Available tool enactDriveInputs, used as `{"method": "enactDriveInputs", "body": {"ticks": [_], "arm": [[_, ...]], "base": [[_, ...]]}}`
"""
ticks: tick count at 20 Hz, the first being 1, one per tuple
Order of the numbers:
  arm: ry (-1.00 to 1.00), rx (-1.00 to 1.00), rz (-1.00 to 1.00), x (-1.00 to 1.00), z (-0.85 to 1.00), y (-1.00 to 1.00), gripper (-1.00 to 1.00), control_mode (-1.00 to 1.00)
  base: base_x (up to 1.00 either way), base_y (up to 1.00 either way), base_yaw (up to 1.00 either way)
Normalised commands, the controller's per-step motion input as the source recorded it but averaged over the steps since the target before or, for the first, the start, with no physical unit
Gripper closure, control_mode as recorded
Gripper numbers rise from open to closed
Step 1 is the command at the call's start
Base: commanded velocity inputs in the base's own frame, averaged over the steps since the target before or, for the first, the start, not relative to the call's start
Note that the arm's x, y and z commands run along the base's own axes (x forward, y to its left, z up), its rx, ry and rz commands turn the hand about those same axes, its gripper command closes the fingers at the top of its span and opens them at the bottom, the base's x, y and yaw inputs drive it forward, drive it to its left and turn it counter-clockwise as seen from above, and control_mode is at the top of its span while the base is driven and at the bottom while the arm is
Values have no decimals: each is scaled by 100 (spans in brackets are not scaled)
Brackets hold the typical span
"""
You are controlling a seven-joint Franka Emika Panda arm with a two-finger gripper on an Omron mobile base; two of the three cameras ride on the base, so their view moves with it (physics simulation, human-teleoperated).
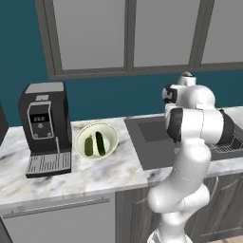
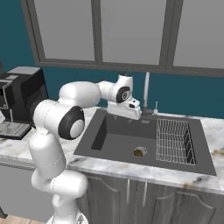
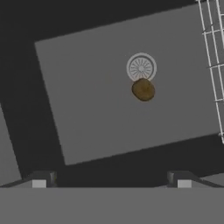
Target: Pick the cucumbers from the cabinet and place them in one bowl. Pick the kiwi from the sink and place it in the other bowl.
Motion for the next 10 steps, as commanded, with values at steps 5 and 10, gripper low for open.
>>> {"method": "enactDriveInputs", "body": {"ticks": [5,10], "arm": [[0,-11,-19,8,-68,-19,-100,-100],[4,-2,-2,5,-36,-41,-100,-100]], "base": [[0,0,0],[0,0,0]]}}
